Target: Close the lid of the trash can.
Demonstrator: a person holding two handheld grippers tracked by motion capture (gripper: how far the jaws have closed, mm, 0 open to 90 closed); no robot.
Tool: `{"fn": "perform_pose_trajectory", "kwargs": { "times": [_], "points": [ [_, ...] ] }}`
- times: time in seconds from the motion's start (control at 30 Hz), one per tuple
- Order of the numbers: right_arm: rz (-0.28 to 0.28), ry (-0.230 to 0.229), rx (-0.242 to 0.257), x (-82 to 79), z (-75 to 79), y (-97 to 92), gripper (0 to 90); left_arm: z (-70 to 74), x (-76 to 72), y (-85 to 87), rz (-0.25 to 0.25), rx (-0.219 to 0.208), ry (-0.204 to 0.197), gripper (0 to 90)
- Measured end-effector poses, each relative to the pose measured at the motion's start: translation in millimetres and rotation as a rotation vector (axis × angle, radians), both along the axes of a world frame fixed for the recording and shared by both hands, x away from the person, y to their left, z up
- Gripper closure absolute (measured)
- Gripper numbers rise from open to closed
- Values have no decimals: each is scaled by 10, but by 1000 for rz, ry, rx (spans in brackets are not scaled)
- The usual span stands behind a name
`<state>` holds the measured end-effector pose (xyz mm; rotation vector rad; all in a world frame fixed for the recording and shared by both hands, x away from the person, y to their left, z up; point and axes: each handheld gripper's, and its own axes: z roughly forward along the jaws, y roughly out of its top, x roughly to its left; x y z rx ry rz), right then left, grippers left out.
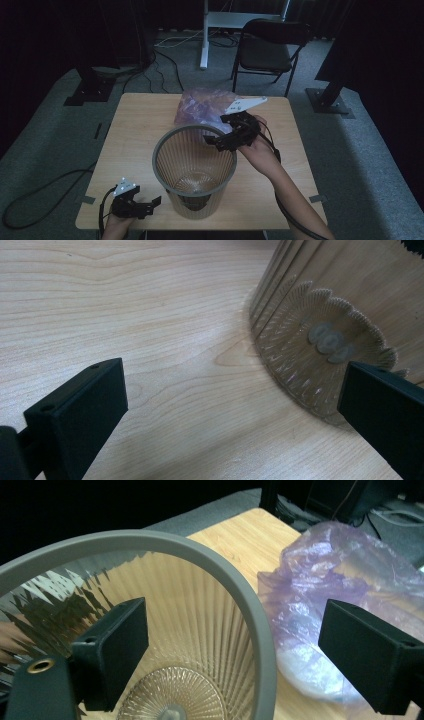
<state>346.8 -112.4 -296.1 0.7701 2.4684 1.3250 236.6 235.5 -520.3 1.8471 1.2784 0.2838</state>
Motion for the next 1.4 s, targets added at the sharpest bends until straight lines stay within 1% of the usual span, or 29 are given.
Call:
{"fn": "perform_pose_trajectory", "kwargs": {
  "times": [0.07, 0.13, 0.2, 0.27, 0.3, 0.37, 0.47, 0.53, 0.6, 0.7, 0.8, 0.93, 1.0, 1.07, 1.13, 1.2, 1.27, 1.3, 1.4],
  "points": [
    [11, -4, 13, -10, -2, -2, 122, 1, -1, 2, 0, 1, 1, 0],
    [16, -1, 9, -12, -12, -1, 122, 1, -1, 3, 0, 0, 0, 0],
    [10, 1, 18, -16, -27, -6, 122, 1, -1, 3, 1, -1, 1, 0],
    [20, 1, 23, -17, -36, -12, 122, 1, -1, 1, 2, 2, 0, 0],
    [11, -3, 30, -21, -41, -17, 122, 1, -2, 2, 1, 0, 0, 0],
    [12, 9, 51, -28, -53, -30, 122, 0, -2, 3, 5, 2, 2, 0],
    [-5, 10, 69, -49, -75, -45, 122, 0, -1, 6, 7, -2, 2, 0],
    [-22, 1, 73, -69, -84, -61, 122, 1, -3, 9, 6, -6, 2, 0],
    [-34, -3, 90, -81, -90, -96, 122, 1, -2, 11, 7, -5, 1, 0],
    [-78, -7, 99, -91, -94, -163, 122, 3, -4, 13, 11, -6, 0, 0],
    [-126, -20, 115, -100, -103, -245, 122, 2, -3, 13, 13, -7, -1, 0],
    [-197, -14, 146, -91, -131, -369, 123, 3, -3, 15, 15, -12, 0, 0],
    [-220, -6, 158, -82, -152, -433, 122, 2, -3, 15, 16, -12, 0, 0],
    [-258, -25, 155, -92, -172, -491, 123, 3, -3, 17, 16, -14, 0, 0],
    [-279, -24, 166, -98, -192, -552, 123, 1, -1, 16, 15, -12, 2, 0],
    [-312, -34, 165, -104, -212, -612, 123, 1, -2, 13, 15, -9, 1, 0],
    [-343, -35, 184, -109, -233, -689, 123, 2, -3, 12, 13, -8, -1, 0],
    [-359, -45, 194, -113, -243, -730, 123, 4, -4, 11, 14, -9, 0, 0],
    [-393, -53, 195, -133, -274, -822, 123, 5, -7, 13, 15, -14, -1, 0]
  ]
}}
